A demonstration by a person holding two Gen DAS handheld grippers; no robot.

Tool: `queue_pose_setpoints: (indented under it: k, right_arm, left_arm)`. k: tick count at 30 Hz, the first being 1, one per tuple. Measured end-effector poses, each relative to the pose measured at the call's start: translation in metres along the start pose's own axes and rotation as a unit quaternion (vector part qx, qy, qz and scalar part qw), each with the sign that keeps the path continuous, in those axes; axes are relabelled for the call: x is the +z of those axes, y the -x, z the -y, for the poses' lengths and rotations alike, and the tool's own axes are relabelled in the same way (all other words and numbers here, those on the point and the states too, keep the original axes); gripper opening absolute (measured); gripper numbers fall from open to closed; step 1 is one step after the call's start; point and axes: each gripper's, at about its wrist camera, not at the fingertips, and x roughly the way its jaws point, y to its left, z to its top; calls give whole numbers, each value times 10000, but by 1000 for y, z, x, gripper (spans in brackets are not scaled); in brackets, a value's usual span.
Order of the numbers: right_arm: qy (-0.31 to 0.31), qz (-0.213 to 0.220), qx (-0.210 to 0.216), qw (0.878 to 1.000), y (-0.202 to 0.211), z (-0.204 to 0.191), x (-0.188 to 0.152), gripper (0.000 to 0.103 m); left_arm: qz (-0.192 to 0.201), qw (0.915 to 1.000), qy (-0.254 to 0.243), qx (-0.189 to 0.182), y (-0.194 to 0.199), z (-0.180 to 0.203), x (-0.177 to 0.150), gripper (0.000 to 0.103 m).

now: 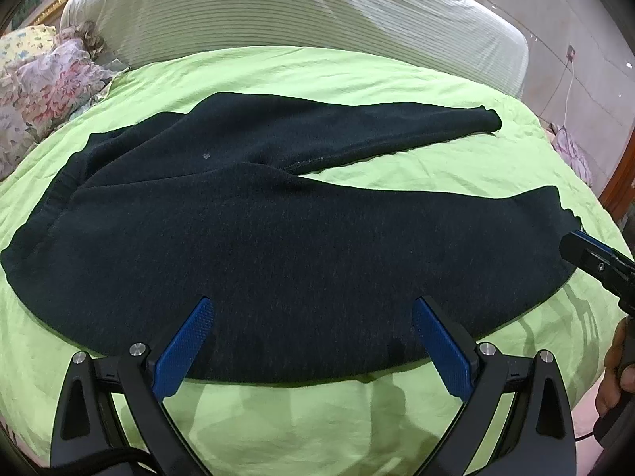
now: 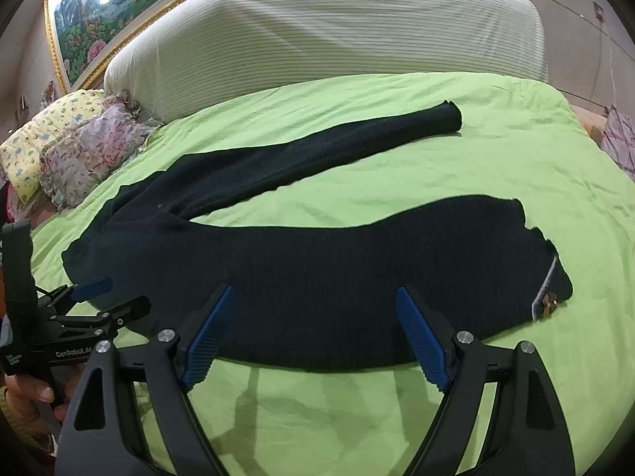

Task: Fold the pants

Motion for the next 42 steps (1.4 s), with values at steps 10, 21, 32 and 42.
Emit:
queue_pose_setpoints:
  k: [10, 21, 32, 42]
  right_arm:
    - [-156, -60, 392, 9991, -7, 27, 49, 83]
    - [-850, -281, 597, 9942, -48, 93, 143, 84]
    - [-908, -772, 166, 9927, -121, 150, 209, 84]
    - [-500, -1632, 165, 9852, -205, 185, 225, 83]
  left_arm:
    - [-19, 9997, -193, -158, -11, 5, 37, 101]
    - [-207, 9953, -708, -623, -59, 6, 144, 101]
    - [-1154, 9740, -1027, -1659, -164, 5, 239, 101]
    - [-1785, 9562, -1587, -1695, -242, 20, 277, 99]
